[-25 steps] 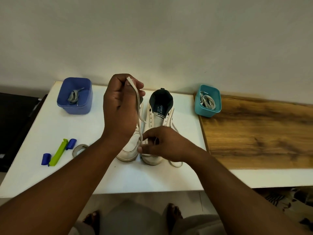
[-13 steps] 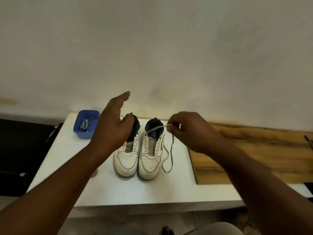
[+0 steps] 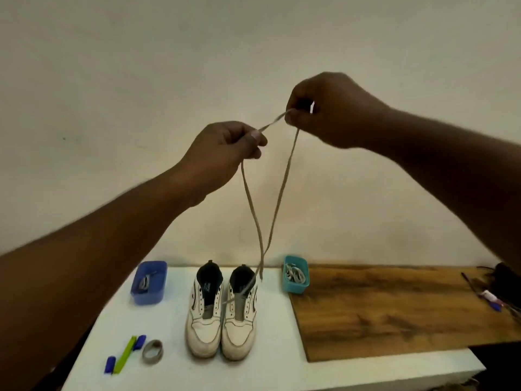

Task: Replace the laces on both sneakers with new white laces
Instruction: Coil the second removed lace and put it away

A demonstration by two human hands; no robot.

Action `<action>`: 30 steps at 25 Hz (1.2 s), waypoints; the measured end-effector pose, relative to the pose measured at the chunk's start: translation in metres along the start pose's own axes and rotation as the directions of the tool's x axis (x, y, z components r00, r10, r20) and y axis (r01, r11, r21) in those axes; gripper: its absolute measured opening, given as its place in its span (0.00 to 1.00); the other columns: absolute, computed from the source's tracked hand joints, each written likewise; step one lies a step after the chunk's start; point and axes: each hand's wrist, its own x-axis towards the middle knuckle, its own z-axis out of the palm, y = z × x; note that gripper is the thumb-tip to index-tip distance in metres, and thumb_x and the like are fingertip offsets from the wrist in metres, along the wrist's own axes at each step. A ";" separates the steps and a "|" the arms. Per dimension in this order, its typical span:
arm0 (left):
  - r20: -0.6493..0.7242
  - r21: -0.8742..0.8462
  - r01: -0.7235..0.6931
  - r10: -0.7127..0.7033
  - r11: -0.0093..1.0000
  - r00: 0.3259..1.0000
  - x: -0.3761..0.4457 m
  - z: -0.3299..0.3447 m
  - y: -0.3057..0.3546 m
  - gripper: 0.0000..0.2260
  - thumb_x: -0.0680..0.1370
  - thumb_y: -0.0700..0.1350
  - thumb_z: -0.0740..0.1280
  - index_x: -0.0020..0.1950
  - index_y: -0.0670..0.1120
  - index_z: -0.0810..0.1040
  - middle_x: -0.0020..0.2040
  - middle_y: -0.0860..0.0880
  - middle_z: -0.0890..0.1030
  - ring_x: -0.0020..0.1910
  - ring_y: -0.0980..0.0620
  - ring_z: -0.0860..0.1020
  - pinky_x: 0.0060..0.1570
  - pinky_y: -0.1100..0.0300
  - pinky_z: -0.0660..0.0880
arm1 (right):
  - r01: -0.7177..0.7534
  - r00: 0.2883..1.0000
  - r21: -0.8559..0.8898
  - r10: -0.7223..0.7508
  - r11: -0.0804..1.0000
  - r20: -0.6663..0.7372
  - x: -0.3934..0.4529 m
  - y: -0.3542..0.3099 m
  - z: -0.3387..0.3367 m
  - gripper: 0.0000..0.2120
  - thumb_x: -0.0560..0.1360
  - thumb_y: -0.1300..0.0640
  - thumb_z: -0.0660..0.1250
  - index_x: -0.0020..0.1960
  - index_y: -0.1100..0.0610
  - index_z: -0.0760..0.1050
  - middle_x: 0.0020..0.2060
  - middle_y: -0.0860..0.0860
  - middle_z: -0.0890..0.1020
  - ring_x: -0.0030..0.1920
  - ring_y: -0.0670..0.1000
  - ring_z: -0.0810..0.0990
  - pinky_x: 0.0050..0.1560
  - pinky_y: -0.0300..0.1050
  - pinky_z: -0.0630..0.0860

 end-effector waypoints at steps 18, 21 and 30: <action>0.178 -0.310 0.139 -0.086 0.940 0.980 0.025 -0.057 0.132 0.12 0.85 0.53 0.60 0.50 0.49 0.79 0.37 0.53 0.76 0.50 0.49 0.83 0.61 0.49 0.76 | -0.308 0.794 0.302 0.419 0.902 -0.441 0.094 0.036 -0.177 0.07 0.77 0.53 0.73 0.51 0.56 0.85 0.46 0.54 0.86 0.42 0.52 0.84 0.48 0.50 0.85; 0.246 -0.437 0.193 -0.089 0.879 0.965 0.014 -0.059 0.138 0.11 0.85 0.52 0.59 0.51 0.50 0.79 0.38 0.54 0.76 0.47 0.50 0.82 0.56 0.50 0.77 | -0.507 0.765 0.215 0.550 0.835 -0.335 0.096 0.078 -0.147 0.08 0.74 0.55 0.72 0.46 0.60 0.85 0.42 0.58 0.87 0.42 0.57 0.87 0.47 0.54 0.85; 0.211 -0.662 0.213 -0.094 0.718 0.973 0.031 -0.050 0.173 0.09 0.85 0.44 0.60 0.59 0.46 0.79 0.42 0.53 0.81 0.40 0.55 0.80 0.44 0.61 0.79 | -0.277 0.938 0.903 -0.111 0.328 0.328 0.052 0.004 -0.038 0.18 0.85 0.41 0.59 0.68 0.48 0.77 0.59 0.48 0.83 0.64 0.54 0.80 0.68 0.56 0.75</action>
